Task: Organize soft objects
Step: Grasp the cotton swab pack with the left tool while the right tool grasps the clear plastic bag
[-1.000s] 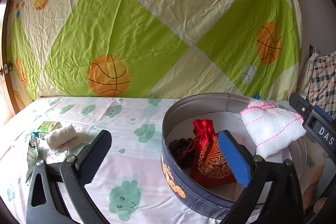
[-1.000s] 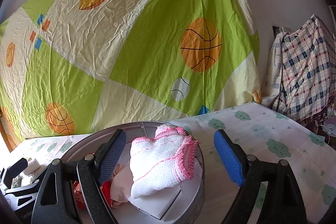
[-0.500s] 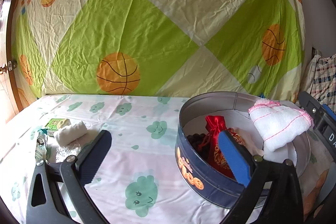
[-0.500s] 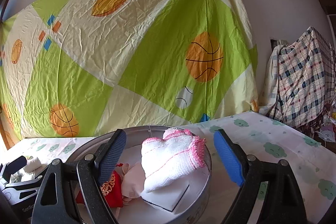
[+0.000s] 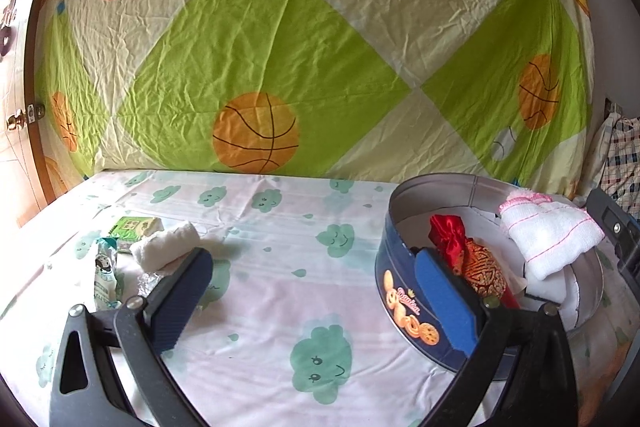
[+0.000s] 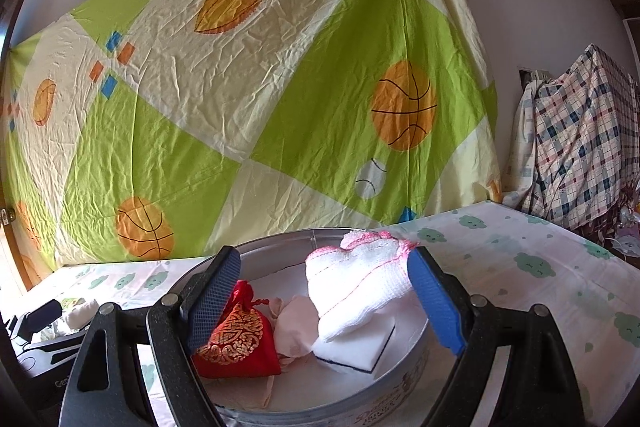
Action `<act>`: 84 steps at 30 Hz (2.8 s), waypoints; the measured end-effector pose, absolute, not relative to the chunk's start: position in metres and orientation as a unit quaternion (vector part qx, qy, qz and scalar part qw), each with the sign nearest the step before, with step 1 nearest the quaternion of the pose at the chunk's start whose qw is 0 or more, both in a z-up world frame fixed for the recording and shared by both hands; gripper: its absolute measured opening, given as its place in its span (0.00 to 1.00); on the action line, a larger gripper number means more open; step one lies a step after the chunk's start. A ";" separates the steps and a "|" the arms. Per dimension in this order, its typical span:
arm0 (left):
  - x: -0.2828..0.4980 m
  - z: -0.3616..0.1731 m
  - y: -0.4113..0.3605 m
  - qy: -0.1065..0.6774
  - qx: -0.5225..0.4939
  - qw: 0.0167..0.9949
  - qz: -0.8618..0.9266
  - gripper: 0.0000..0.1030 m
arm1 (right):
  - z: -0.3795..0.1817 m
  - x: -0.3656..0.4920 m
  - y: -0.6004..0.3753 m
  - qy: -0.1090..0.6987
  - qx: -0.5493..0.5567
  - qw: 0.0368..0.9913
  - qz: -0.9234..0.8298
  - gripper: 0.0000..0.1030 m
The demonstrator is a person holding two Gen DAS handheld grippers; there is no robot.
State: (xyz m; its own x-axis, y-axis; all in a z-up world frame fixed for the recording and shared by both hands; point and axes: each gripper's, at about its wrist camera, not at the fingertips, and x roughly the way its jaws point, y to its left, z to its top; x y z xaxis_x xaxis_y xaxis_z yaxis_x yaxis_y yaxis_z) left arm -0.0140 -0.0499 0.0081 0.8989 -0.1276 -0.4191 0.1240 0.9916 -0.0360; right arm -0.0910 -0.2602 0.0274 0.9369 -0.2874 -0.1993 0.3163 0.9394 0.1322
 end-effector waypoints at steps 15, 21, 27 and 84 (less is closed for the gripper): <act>-0.001 0.001 0.024 0.241 -0.042 0.970 -0.004 0.99 | 0.022 -0.081 -0.192 0.110 0.075 0.987 -0.092 0.85; 0.009 -0.005 0.061 0.262 -0.071 0.962 0.027 0.99 | 0.020 -0.071 -0.160 0.119 0.067 0.989 -0.064 0.85; 0.020 -0.012 0.098 0.286 -0.090 0.952 0.057 0.99 | 0.017 -0.061 -0.131 0.136 0.062 0.988 -0.039 0.85; 0.051 -0.030 0.203 0.339 -0.147 0.924 0.099 0.34 | -0.054 0.075 0.041 0.440 -0.044 0.885 0.143 0.71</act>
State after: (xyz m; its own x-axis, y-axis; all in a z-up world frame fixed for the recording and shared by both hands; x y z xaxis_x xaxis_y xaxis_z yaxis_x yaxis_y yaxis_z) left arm 0.0510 0.2027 -0.0299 0.7512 0.0828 -0.6548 -0.2816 0.9374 -0.2046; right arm 0.0755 0.0413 -0.0541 0.5714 0.2144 -0.7922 -0.2913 0.9554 0.0485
